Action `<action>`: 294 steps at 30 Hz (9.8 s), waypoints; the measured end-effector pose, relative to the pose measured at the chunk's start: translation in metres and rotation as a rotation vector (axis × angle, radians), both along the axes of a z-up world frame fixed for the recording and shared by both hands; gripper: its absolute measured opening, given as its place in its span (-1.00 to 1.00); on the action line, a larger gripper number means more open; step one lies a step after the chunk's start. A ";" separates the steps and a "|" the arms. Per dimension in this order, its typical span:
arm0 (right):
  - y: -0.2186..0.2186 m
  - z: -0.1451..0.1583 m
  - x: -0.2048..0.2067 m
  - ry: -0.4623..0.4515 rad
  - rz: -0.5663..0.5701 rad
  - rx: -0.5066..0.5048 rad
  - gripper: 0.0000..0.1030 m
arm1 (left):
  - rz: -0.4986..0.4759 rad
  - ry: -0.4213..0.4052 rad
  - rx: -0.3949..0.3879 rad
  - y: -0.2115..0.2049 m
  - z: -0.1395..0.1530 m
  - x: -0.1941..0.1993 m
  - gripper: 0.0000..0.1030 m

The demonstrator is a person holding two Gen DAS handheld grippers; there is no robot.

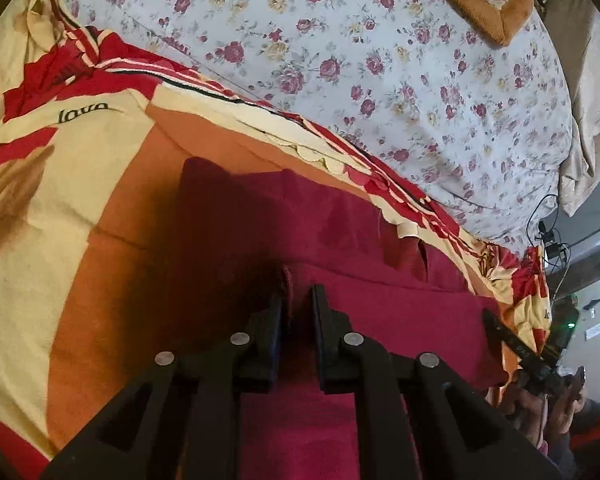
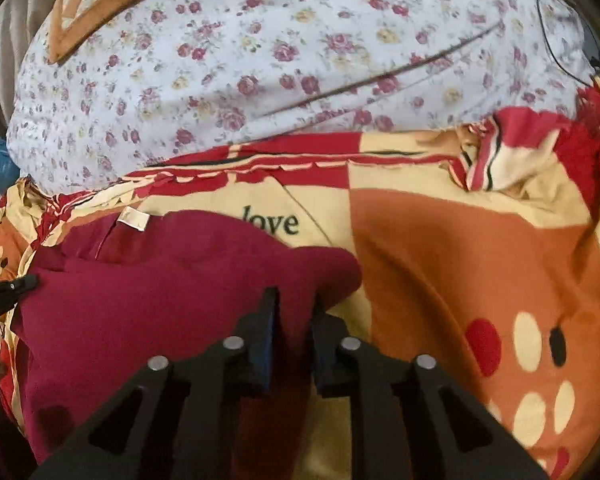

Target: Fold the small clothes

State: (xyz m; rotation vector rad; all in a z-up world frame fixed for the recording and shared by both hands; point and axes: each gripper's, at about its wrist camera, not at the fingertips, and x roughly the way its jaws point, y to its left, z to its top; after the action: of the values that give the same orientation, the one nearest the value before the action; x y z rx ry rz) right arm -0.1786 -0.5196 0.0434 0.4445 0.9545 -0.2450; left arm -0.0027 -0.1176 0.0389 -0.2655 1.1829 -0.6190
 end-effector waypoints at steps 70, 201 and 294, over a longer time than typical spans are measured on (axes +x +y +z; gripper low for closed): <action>0.056 0.034 -0.128 0.043 0.194 0.256 0.42 | -0.081 0.001 0.121 0.073 0.003 -0.154 -0.38; 0.033 0.086 -0.042 -0.208 0.131 0.157 -0.86 | 0.022 -0.243 0.085 0.027 0.081 -0.056 -1.00; 0.017 0.034 0.001 -0.030 0.001 0.115 0.20 | -0.003 -0.047 0.081 0.055 0.006 -0.103 -0.05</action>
State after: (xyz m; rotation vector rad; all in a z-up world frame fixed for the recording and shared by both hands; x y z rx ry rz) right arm -0.1780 -0.5031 0.0773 0.5521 0.9420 -0.1827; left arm -0.1059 -0.0623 0.0445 -0.1796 1.1606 -0.5760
